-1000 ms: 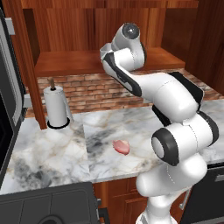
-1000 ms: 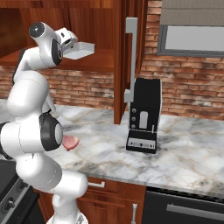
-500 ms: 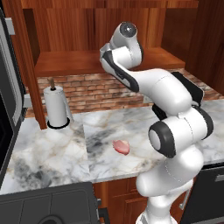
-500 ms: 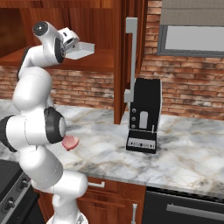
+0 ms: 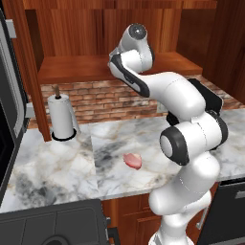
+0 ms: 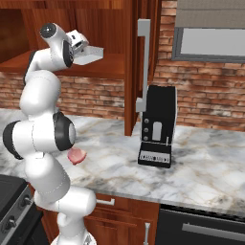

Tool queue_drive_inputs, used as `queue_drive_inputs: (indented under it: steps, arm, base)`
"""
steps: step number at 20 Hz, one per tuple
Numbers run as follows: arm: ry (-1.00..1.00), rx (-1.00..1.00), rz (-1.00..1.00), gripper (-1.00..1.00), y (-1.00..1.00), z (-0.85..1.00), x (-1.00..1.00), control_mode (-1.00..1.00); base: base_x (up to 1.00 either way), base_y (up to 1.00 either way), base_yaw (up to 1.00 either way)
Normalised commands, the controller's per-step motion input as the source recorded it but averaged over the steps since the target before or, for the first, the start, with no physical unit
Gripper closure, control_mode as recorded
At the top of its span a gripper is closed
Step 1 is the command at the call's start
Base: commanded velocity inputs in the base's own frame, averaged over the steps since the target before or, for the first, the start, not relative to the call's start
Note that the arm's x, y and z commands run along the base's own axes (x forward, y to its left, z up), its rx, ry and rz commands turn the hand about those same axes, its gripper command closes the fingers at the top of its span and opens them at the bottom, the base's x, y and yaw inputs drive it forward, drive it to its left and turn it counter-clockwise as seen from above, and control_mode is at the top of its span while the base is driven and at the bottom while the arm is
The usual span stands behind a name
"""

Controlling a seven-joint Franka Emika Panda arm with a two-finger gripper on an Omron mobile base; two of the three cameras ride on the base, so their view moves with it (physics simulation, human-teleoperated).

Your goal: Retrieve the tupperware from the cabinet, then place the raw meat into the tupperware to avoid contamination.

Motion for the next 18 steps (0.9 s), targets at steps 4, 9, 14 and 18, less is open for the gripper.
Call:
queue_drive_inputs:
  steps: [4, 9, 14, 18]
  arm:
    - [0.02, 0.0, 0.0, -1.0, 0.01, -0.05, 0.17, -1.0]
    - [0.03, 0.0, 0.0, 1.0, 0.0, -0.06, 0.07, -1.0]
    - [0.03, 0.0, 0.0, 1.0, 0.0, -0.05, 0.03, -1.0]
    - [0.02, 0.0, 0.0, 1.0, 0.0, -0.02, 0.0, -1.0]
  base:
    - [0.0, 0.0, 0.0]
    - [0.0, 0.0, 0.0]
    - [0.0, 0.0, 0.0]
    - [0.0, 0.0, 0.0]
